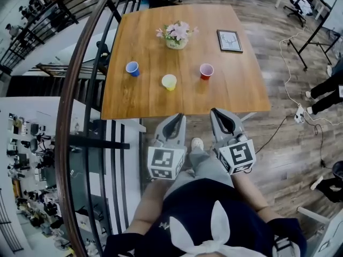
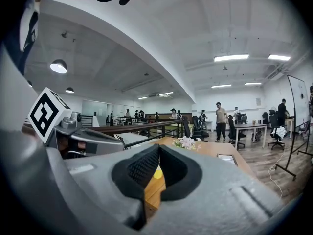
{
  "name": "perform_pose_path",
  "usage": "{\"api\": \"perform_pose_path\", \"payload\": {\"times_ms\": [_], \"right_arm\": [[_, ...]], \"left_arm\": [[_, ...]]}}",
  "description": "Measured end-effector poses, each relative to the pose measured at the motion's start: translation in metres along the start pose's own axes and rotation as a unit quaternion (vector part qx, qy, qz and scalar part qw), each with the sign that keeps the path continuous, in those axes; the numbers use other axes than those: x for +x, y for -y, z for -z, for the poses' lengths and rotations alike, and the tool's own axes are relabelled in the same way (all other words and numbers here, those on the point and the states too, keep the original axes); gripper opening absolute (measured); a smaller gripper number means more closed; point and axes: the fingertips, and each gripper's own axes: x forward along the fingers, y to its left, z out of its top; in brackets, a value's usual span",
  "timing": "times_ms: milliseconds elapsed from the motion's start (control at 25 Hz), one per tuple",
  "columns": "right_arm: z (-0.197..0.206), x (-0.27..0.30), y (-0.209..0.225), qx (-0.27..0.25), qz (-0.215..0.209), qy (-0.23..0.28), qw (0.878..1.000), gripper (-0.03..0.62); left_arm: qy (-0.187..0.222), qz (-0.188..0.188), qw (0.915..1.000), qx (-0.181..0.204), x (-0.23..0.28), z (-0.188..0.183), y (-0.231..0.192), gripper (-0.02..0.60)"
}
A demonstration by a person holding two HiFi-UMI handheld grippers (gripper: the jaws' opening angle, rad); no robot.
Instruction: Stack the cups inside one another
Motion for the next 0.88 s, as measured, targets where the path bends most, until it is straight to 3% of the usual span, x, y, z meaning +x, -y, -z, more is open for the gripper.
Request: {"api": "perform_pose_path", "payload": {"times_ms": [120,560,880], "right_arm": [[0.002,0.024,0.013,0.003,-0.006,-0.007,1.0,0.0],[0.009,0.098,0.07,0.011,-0.01,-0.027,1.0,0.2],[0.021,0.131,0.107,0.021,0.008,-0.048,0.999,0.232]], "left_arm": [[-0.006,-0.007,0.9999,-0.007,0.02,-0.001,-0.016,0.032],[-0.026,-0.018,0.9995,-0.006,0.083,-0.004,-0.062,0.032],[-0.045,-0.027,0.9986,-0.006,0.111,-0.003,-0.08,0.032]]}}
